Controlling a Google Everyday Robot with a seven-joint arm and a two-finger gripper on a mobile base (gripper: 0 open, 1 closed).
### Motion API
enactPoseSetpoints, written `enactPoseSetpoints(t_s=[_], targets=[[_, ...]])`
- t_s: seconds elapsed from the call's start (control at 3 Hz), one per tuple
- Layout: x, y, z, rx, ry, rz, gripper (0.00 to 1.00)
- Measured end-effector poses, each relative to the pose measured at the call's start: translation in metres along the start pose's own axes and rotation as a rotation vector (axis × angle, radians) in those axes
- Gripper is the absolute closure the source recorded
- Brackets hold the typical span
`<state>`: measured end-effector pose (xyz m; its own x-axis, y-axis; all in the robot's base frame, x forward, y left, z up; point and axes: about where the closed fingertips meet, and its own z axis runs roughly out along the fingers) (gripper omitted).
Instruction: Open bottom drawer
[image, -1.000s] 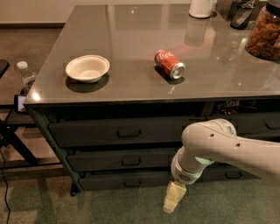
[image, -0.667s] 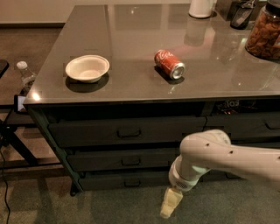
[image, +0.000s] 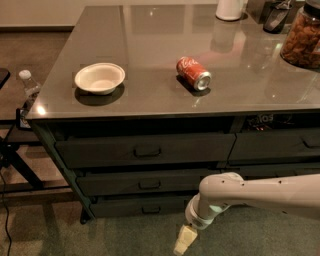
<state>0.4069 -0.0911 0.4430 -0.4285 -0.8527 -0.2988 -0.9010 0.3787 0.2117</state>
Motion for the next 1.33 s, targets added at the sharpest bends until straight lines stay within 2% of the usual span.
enactPoseSetpoints(t_s=[0.33,0.67,1.0,1.33], targets=[[0.000,0.000,0.000,0.000,0.000,0.000,0.00],[0.006,-0.010,0.033,-0.031,-0.016,0.032,0.00],[0.014,-0.041,0.090,-0.063,-0.028,0.080,0.00],[0.016,-0.067,0.126,-0.076,-0.040,0.100,0.00]])
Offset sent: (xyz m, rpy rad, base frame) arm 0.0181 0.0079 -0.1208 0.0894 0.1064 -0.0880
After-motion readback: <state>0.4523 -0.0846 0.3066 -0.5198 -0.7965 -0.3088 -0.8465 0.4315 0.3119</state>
